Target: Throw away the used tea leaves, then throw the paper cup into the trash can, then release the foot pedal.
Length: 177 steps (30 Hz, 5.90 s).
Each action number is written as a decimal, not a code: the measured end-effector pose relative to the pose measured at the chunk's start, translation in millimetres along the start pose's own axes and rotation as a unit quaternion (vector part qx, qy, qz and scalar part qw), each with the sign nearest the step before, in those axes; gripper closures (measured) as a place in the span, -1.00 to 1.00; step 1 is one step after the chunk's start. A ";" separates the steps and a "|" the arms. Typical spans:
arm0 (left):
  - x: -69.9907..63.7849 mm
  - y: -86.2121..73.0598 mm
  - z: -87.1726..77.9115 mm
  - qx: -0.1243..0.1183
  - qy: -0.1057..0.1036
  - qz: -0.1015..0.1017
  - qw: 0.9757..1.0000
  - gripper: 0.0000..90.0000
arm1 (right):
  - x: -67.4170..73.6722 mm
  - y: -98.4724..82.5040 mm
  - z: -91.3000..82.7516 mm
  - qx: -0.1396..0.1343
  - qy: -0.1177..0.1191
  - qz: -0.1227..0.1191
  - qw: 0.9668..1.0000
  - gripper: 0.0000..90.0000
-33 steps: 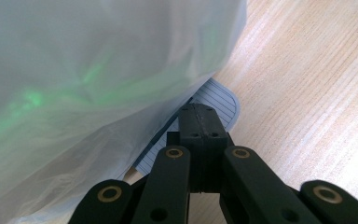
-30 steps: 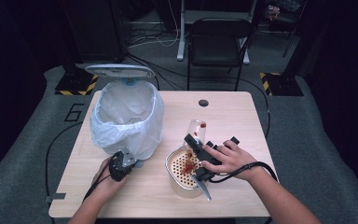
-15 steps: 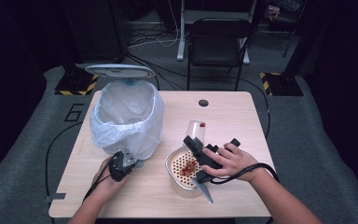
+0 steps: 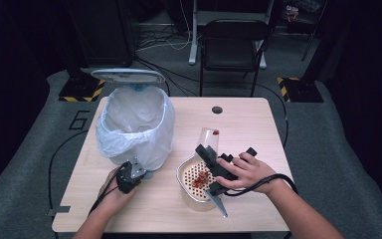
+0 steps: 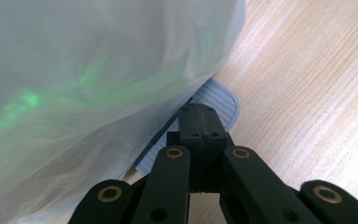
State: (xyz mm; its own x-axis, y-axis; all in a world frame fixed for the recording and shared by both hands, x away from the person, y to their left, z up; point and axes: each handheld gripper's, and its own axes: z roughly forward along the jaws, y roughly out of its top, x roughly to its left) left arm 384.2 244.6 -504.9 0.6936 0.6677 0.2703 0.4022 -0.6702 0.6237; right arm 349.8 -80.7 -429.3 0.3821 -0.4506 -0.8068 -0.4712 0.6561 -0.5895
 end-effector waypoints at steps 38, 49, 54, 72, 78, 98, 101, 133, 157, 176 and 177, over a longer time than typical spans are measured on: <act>-0.9 -0.1 -0.3 0.002 -0.007 -0.014 1.000 1.00 | -29.3 -7.0 5.6 -0.004 0.003 0.084 0.996 -0.13; 0.6 0.3 -0.4 0.003 -0.005 -0.004 1.000 1.00 | -65.5 -32.5 22.6 -0.022 0.141 0.291 0.946 -0.13; 0.5 0.3 -0.4 0.003 -0.005 -0.004 1.000 1.00 | -78.6 -51.6 34.2 -0.037 0.250 0.409 0.877 -0.13; 0.8 0.0 -0.1 0.000 -0.002 -0.007 1.000 1.00 | -82.3 -100.6 72.3 -0.105 0.464 0.637 0.607 -0.12; 1.1 -0.2 -0.1 0.001 -0.005 -0.009 1.000 1.00 | -89.6 -109.3 75.8 -0.107 0.460 0.665 0.578 -0.11; 4.6 1.0 -0.7 -0.001 0.004 0.016 1.000 1.00 | -122.9 -118.8 97.9 -0.111 0.439 0.726 0.517 -0.12; 4.5 1.0 -0.7 -0.001 0.004 0.016 1.000 1.00 | -136.3 -119.5 106.4 -0.112 0.427 0.741 0.506 -0.11; 4.8 1.8 -1.6 0.005 0.000 0.018 1.000 1.00 | -167.2 -75.2 196.5 -0.077 0.379 0.787 0.482 -0.12; 4.2 2.1 -2.0 0.008 0.001 0.020 1.000 1.00 | -155.8 -28.2 224.0 0.017 0.318 0.821 0.474 -0.47; 3.9 0.8 -2.3 0.008 -0.005 0.011 1.000 1.00 | -146.6 -49.6 181.8 0.009 0.308 0.843 0.440 -0.78; 2.9 0.4 -1.2 0.001 0.007 0.011 1.000 1.00 | -145.9 -53.2 176.8 0.009 0.307 0.844 0.439 -0.75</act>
State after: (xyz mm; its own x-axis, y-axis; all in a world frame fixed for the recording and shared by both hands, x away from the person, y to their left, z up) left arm 385.7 246.6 -503.0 0.6944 0.6569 0.2937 0.3883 -0.6857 0.6156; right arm 459.7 57.2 -273.4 -0.7883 0.6136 0.0451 0.3379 0.3705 0.8652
